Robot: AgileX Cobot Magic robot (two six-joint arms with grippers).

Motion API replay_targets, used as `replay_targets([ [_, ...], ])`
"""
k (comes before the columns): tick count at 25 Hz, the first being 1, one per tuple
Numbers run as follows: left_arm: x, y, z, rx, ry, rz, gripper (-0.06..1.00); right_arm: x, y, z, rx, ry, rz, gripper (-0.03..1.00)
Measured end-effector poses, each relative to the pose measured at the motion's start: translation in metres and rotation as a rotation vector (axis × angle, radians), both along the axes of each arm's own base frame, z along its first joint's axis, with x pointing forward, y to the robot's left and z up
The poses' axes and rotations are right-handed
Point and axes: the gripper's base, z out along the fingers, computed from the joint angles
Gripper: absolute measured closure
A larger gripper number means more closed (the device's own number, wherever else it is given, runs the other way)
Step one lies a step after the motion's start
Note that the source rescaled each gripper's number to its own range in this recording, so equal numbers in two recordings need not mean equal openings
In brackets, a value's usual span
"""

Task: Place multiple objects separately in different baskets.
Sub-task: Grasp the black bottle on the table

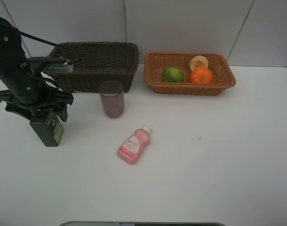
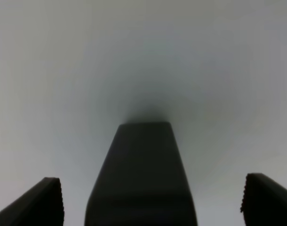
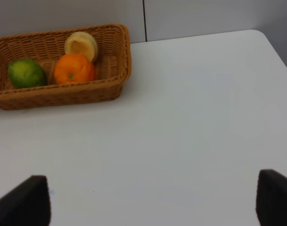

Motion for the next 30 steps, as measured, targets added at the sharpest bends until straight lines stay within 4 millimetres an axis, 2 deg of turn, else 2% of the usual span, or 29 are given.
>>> replay_targets([
  [1,0.0000,0.0000,0.0000,0.000,0.000,0.000,0.02,0.0000,0.0000,0.0000,0.000,0.000,0.000,0.07],
  [3,0.0000,0.0000,0.0000,0.000,0.000,0.000,0.18,0.0000,0.0000,0.0000,0.000,0.000,0.000,0.07],
  [5,0.0000,0.0001,0.0000,0.001,0.000,-0.001,0.44,0.0000,0.0000,0.0000,0.000,0.000,0.000,0.07],
  [6,0.0001,0.0000,0.0000,0.001,-0.001,-0.001,0.52,0.0000,0.0000,0.0000,0.000,0.000,0.000,0.07],
  [30,0.0001,-0.0001,0.0000,-0.003,-0.001,0.012,0.51,0.0000,0.0000,0.0000,0.000,0.000,0.000,0.07],
])
